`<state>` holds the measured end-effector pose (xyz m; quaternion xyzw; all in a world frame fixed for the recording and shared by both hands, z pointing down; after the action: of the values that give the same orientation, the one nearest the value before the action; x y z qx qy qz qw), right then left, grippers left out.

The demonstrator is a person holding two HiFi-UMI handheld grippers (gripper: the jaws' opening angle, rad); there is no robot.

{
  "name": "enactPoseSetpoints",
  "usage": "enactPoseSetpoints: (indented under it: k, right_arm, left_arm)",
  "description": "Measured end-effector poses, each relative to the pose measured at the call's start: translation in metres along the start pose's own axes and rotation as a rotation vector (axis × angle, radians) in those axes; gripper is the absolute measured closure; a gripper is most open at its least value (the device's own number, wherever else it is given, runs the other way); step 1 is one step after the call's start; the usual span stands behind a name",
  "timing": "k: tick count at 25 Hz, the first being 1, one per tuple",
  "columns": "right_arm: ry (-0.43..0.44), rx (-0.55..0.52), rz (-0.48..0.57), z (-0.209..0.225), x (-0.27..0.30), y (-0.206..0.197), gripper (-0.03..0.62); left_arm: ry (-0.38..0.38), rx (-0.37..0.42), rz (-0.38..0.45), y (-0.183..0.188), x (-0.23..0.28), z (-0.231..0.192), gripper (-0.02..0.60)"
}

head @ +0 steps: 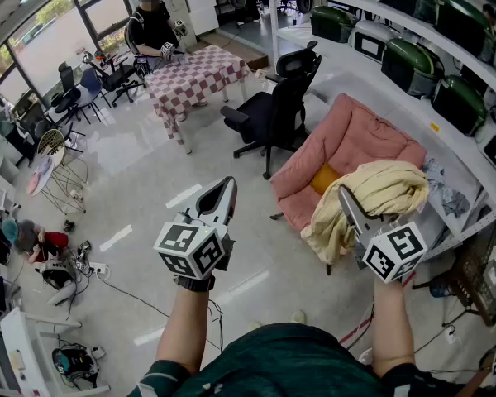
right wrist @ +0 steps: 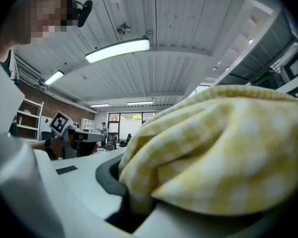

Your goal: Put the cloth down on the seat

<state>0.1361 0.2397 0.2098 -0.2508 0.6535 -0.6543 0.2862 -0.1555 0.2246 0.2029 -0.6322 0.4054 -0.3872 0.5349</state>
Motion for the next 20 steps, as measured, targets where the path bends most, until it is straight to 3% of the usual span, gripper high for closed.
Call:
enactPoseSetpoints:
  k: [20]
  right_arm:
    - [0.043,0.015,0.032,0.039,-0.030,-0.006,0.519]
  left_arm:
    - [-0.005,0.021,0.006,-0.009,0.027,0.047,0.575]
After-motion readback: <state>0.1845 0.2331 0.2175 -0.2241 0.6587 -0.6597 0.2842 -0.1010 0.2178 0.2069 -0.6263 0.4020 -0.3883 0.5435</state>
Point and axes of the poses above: the fingertips, and each gripper's own axes: x forward along the fingers, z to its right, y out of its top, the point moved 6 cm from there along -x, backward along the fingers, and after that the axes turned 9 degrees about y, right-handed, at the moved point
